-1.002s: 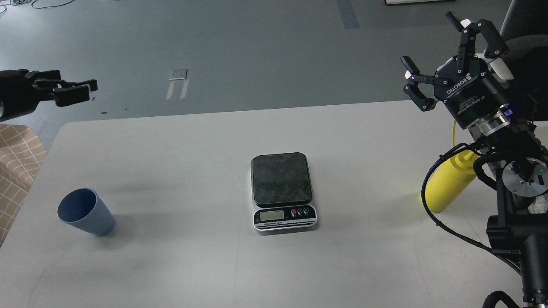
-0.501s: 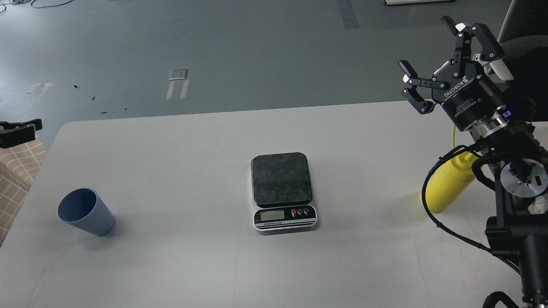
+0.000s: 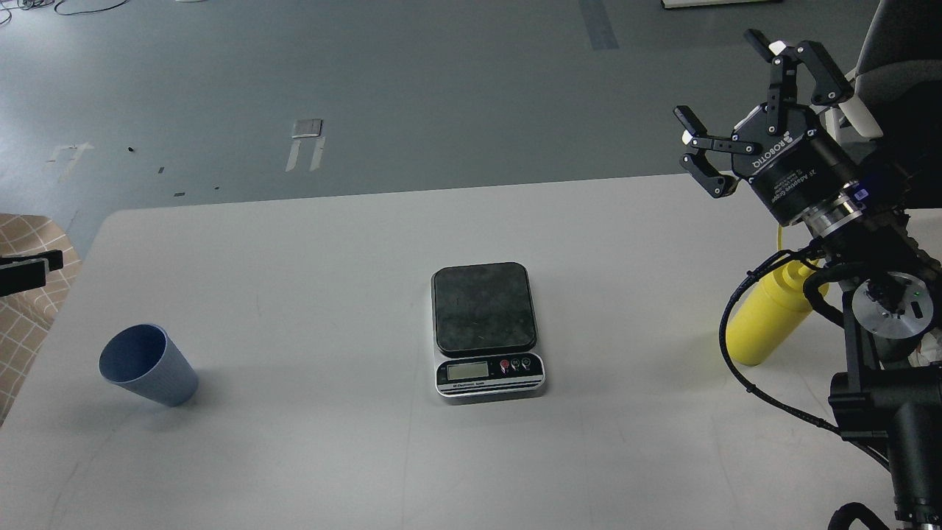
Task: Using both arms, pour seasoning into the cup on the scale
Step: 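Swing the left arm outward and lower the left gripper toward the blue cup, then close the left gripper around the blue cup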
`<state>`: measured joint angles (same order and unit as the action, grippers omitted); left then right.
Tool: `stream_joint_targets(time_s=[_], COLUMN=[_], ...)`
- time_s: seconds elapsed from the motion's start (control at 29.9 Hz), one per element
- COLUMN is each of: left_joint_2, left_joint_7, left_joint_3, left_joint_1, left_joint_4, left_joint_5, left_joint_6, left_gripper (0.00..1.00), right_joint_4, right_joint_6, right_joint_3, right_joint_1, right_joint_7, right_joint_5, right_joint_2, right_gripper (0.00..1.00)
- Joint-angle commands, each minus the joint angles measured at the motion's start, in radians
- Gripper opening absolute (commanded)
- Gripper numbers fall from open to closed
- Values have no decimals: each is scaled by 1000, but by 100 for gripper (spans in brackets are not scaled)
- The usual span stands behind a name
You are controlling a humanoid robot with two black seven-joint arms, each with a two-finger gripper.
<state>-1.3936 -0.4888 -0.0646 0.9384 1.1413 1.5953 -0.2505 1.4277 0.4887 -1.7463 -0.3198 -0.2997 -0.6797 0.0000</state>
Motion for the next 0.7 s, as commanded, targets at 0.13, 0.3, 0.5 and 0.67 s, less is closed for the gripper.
stream_joint_targets(time_s=[0.13,0.3,0.5,0.67], left_joint_2=[-15,-28,-21,1], left_joint_7=[0,0,0,0], left_joint_3=[8,11,11,9], left_joint_1=[-3,-19,-95,-101], left_joint_4=[75,112,135,137], left_joint_5=[-1,-1,-1,-5], left_joint_6=[-29,-36,-35,-24], left_gripper=[98,98,98,98], right_joint_4=[2,7,20,23], right_joint_6=[0,0,0,0], right_joint_3=[-1,1,1,1], right_joint_1=[8,16,25,28], right_joint_7=[-1,-1,-1,-1], right_joint_5=[0,0,-1,-6], right_joint_2=[0,0,0,0], right_gripper=[100,100,100,100])
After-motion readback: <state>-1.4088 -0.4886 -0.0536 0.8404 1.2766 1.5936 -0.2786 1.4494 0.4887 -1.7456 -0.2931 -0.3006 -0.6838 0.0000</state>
